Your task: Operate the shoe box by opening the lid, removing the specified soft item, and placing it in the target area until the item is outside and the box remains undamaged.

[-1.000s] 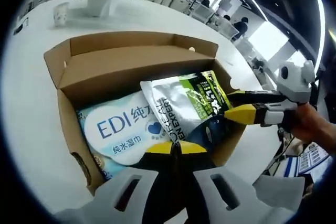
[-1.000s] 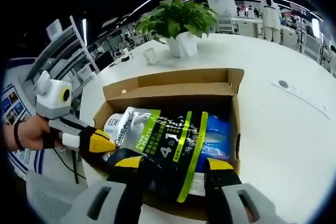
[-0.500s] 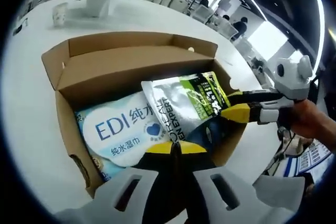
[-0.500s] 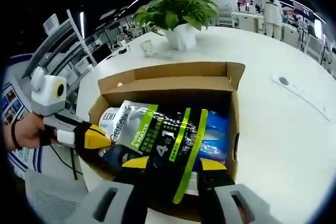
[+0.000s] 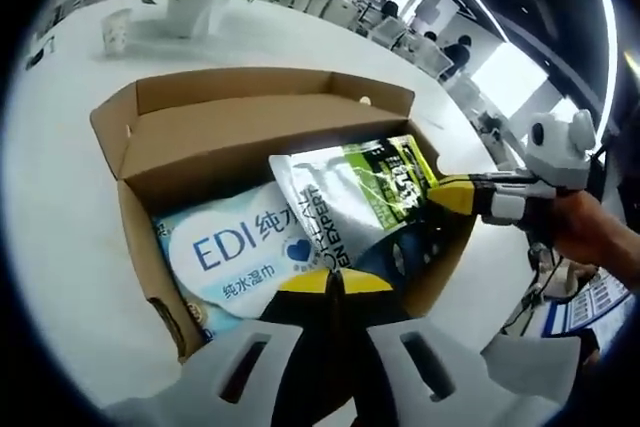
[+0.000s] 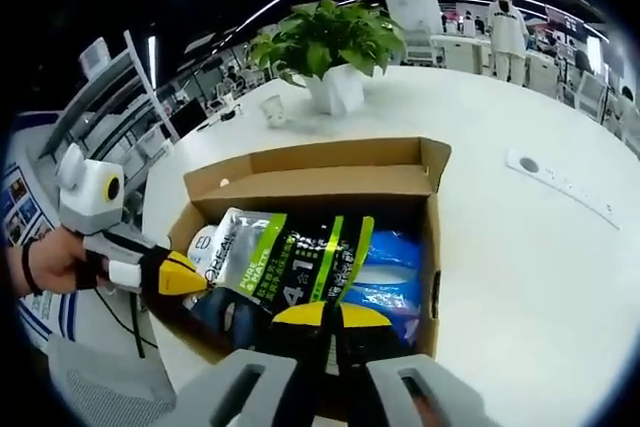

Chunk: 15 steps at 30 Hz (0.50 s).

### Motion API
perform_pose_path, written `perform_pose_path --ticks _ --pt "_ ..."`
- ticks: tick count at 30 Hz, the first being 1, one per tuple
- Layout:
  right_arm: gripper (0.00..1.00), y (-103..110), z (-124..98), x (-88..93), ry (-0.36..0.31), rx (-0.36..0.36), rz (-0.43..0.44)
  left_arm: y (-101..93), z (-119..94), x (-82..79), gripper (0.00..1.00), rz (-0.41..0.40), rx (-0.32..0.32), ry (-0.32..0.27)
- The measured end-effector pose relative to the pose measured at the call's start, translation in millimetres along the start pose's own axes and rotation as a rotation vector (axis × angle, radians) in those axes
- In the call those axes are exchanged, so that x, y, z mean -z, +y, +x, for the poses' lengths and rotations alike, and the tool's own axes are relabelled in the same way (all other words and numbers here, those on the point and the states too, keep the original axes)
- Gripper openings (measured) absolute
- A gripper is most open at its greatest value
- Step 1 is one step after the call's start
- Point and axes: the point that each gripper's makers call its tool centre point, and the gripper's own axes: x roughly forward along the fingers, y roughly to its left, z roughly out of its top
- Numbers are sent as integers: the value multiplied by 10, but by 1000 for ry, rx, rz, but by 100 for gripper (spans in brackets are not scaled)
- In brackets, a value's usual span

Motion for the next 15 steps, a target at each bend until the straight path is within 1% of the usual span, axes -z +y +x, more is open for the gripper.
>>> perform_pose_path --ticks 15 --pt "0 52 -164 -67 -40 -9 15 -86 -137 -156 0 40 14 -28"
